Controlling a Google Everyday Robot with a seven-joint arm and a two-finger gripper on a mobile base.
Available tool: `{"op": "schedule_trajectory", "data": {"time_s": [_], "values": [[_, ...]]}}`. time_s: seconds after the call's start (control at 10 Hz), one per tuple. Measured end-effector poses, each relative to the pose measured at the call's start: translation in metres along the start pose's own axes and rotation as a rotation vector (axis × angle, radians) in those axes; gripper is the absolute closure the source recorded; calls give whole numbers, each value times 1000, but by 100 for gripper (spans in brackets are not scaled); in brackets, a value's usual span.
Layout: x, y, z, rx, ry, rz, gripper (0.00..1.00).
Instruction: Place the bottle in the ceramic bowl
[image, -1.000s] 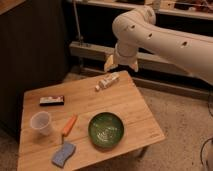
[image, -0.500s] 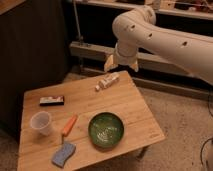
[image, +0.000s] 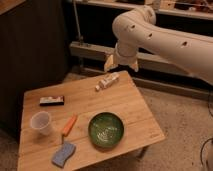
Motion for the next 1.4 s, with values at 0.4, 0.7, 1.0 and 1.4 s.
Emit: {"op": "schedule_trajectory", "data": {"time_s": [0.4,0.7,1.0,1.4], "values": [[-21,1,19,96,-33,112,20],[-46,2,55,146,-110,275,20],[-76,-18,70,18,-134,363,20],[-119,-52,89,-133,-74,479,20]]}}
